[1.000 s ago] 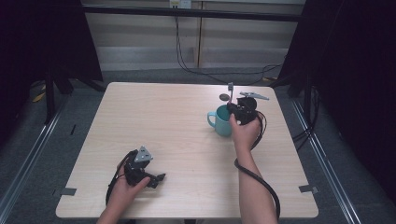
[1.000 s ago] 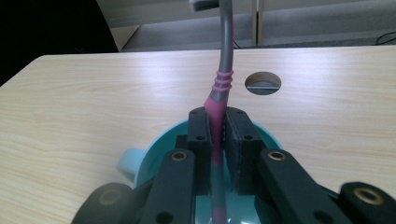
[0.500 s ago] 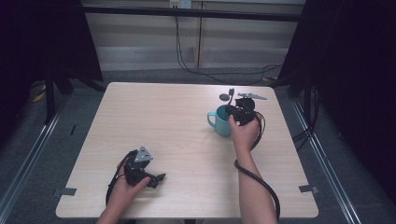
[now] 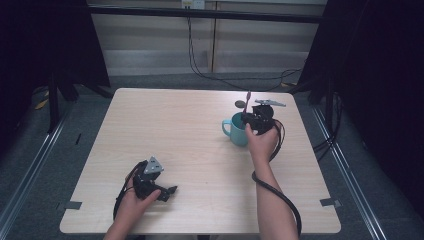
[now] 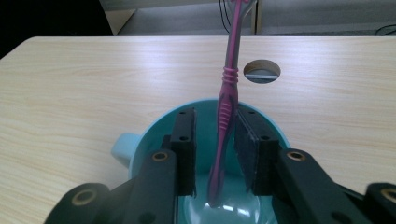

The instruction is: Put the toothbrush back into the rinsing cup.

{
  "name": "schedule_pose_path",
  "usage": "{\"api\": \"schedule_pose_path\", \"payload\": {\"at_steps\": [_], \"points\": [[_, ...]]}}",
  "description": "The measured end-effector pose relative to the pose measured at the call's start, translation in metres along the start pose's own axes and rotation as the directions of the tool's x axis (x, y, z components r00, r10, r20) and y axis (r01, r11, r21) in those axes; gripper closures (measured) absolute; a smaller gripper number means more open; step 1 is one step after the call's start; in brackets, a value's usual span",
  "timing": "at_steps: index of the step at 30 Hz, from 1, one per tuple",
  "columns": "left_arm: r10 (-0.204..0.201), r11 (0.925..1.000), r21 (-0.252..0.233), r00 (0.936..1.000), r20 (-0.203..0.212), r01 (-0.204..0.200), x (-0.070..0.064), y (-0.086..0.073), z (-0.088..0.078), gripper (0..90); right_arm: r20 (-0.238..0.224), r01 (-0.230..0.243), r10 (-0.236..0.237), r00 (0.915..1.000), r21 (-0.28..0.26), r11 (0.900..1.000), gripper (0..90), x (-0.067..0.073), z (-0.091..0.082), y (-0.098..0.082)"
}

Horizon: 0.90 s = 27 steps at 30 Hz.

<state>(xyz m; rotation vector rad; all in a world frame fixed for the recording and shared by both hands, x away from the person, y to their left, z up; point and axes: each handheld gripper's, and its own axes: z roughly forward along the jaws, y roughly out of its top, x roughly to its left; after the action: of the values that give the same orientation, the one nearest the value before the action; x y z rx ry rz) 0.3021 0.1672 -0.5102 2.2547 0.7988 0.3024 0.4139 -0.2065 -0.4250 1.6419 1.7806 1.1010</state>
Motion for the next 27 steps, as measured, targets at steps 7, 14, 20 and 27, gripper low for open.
{"api": "schedule_pose_path", "payload": {"at_steps": [7, 14, 20, 27], "points": [[-0.001, 1.0, -0.001, 1.0, 0.002, 0.001, 0.0, 0.0, 0.0, 0.0, -0.002, 0.007, -0.007, 1.0, -0.011, 1.0, 63.2, 0.0, -0.007, 0.002], [-0.001, 1.0, -0.001, 1.0, 0.002, 0.001, 0.0, 0.0, 0.0, 0.0, -0.001, 0.021, -0.021, 0.9998, 0.009, 1.0, 56.9, 0.001, -0.01, 0.0], [0.0, 1.0, -0.001, 1.0, 0.002, 0.0, 0.0, 0.0, 0.0, 0.0, -0.016, 0.039, -0.039, 0.9991, 0.007, 0.999, 52.1, 0.003, -0.015, -0.002], [0.0, 1.0, -0.002, 1.0, 0.002, 0.0, 0.0, 0.0, 0.0, 0.0, -0.019, 0.082, -0.082, 0.9965, -0.003, 0.997, 48.1, 0.004, -0.024, -0.001]]}}
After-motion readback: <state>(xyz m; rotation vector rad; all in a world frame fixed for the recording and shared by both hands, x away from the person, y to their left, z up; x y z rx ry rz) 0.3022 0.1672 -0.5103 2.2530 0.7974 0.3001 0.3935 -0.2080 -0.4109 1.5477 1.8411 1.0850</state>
